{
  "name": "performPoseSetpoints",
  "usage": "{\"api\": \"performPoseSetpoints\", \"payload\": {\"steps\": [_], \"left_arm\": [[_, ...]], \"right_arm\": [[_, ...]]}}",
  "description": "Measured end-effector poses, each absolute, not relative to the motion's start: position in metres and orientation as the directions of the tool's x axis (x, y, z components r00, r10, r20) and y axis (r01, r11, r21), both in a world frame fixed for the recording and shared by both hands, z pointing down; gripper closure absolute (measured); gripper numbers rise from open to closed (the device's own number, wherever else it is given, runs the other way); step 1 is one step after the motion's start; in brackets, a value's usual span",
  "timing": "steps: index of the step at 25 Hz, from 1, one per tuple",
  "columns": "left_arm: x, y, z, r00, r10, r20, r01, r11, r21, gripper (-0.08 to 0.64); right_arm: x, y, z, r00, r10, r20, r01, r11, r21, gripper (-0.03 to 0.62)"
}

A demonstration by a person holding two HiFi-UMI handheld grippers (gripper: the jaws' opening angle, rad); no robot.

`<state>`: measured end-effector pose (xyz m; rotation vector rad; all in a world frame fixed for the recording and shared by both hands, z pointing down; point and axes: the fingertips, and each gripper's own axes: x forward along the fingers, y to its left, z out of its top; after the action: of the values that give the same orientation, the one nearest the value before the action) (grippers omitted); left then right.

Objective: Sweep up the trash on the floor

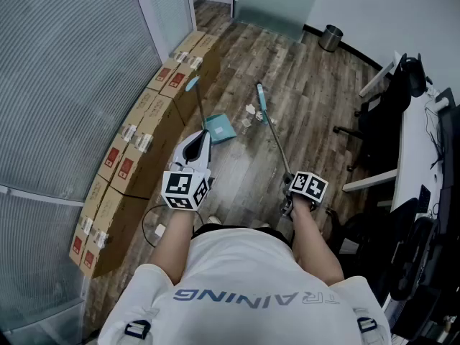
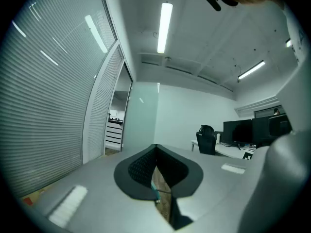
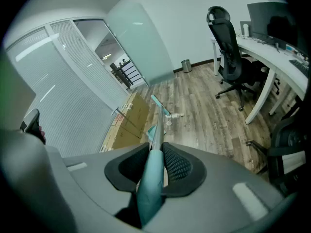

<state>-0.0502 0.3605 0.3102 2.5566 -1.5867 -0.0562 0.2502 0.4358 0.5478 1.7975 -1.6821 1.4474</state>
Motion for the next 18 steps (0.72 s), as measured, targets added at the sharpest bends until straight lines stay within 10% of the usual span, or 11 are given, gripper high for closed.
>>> {"api": "performPoseSetpoints", "payload": {"steps": [18], "left_arm": [[-0.069, 0.353, 0.317, 0.448, -0.893, 0.046, -0.886, -0.436, 0.160, 0.557]], "right_arm": [[0.235, 0.431, 0.550, -0.181, -0.585, 0.791, -0.868, -0.283, -0.408, 0.485]]}}
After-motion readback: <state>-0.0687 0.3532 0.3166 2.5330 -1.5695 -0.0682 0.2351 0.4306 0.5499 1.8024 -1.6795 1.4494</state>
